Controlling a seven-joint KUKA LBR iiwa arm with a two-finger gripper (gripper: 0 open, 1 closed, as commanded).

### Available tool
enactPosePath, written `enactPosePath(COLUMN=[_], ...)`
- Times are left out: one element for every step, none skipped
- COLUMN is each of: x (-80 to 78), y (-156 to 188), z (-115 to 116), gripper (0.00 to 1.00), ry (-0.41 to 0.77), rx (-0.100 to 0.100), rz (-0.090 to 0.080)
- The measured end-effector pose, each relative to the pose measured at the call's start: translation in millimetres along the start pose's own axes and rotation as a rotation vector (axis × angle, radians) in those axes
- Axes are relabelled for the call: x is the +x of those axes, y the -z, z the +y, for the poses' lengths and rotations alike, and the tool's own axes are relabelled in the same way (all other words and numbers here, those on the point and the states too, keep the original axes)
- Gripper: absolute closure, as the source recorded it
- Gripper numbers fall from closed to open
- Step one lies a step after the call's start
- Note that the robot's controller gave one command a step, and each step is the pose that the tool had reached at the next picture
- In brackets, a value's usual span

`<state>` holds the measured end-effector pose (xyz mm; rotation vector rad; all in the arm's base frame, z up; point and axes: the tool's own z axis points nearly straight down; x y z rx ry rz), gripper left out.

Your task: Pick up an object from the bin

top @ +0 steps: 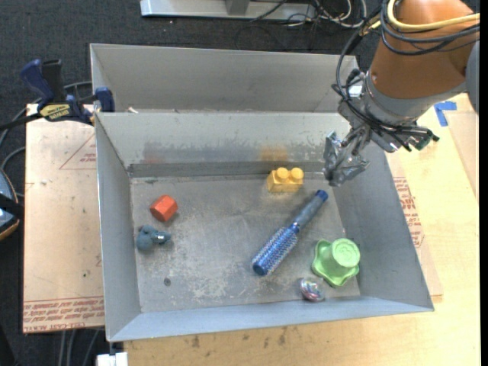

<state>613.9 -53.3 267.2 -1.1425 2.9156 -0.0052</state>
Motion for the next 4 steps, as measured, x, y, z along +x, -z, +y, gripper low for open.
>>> enactPosePath(x=[0.6,-23.1,-23.7,-24.7], y=[-3.8,-170.2,-165.4,5.8], z=[0.9,33.6,30.9,13.0], gripper=[0.00,0.00,1.00,1.00], ry=[-0.001,0.165,0.163,0.060], rx=[-0.006,-0.015,-0.009,0.000], rz=[0.004,0.009,0.005,0.000])
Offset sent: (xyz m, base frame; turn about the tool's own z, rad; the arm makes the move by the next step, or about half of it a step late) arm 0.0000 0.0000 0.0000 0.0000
